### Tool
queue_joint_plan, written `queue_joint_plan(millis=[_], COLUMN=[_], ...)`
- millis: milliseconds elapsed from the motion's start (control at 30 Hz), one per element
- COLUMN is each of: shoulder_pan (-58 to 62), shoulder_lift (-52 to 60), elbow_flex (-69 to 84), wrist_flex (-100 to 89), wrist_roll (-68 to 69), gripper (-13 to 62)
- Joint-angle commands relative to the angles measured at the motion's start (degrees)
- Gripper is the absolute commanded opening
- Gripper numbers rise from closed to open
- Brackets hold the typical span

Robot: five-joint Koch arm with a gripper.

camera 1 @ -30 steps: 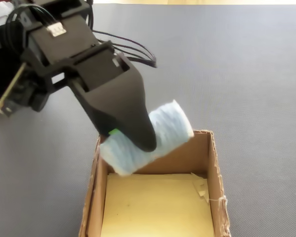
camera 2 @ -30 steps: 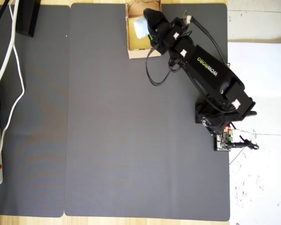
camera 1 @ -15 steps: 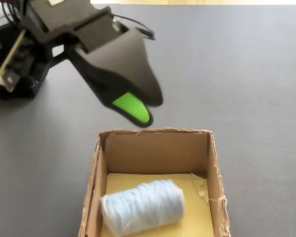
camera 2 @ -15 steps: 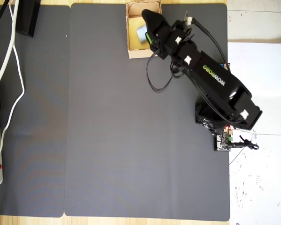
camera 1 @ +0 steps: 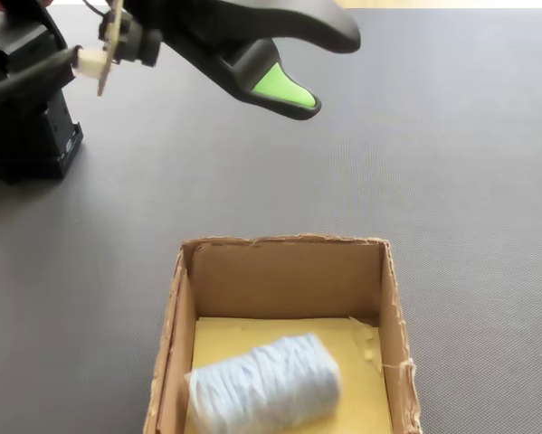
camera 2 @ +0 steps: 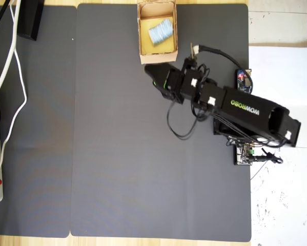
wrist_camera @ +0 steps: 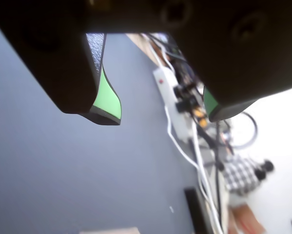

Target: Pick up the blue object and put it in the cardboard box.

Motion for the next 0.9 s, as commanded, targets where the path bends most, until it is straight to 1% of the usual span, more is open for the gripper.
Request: queue_joint_plan(millis=[0,500,867], shoulder_pan=[-2.81,-15.38,-16.96], shoulder_lift=[4.22,17.49,18.02], elbow_flex=[-0.18,19.34,30.32], wrist_flex=[-0.35,-0.35,-0.70], wrist_roll=[1.85,1.85,1.76], gripper=[33.8,34.1,34.7])
